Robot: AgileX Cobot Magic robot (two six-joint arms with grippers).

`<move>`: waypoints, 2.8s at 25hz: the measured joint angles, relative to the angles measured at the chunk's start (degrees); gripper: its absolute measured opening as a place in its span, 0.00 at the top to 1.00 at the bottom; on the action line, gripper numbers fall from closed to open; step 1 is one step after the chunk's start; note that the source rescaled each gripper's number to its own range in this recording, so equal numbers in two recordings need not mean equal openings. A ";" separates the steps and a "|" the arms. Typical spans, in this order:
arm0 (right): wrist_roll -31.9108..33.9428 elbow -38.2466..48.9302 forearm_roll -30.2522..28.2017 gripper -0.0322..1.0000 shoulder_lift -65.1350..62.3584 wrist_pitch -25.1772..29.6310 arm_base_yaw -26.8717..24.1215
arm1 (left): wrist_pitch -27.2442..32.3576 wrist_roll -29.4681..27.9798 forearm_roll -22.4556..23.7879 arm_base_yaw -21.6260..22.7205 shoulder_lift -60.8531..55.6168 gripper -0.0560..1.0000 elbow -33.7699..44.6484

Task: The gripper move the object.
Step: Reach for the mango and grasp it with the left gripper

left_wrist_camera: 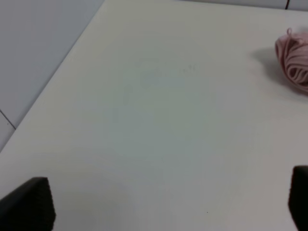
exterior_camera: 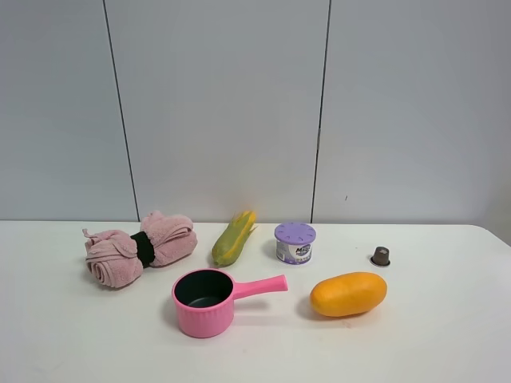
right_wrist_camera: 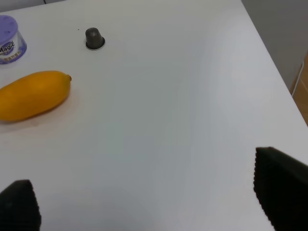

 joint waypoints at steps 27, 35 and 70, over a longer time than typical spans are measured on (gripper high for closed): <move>0.00 0.00 0.00 0.00 0.00 0.00 0.00 | 0.00 0.00 -0.05 0.00 0.00 0.00 0.01; 0.00 0.00 0.00 0.00 0.00 0.00 0.00 | 0.00 0.26 -0.05 0.00 0.14 0.00 0.01; 0.00 0.00 0.00 0.00 0.00 -0.05 0.00 | -14.78 14.02 -4.74 -31.40 86.28 0.00 -51.68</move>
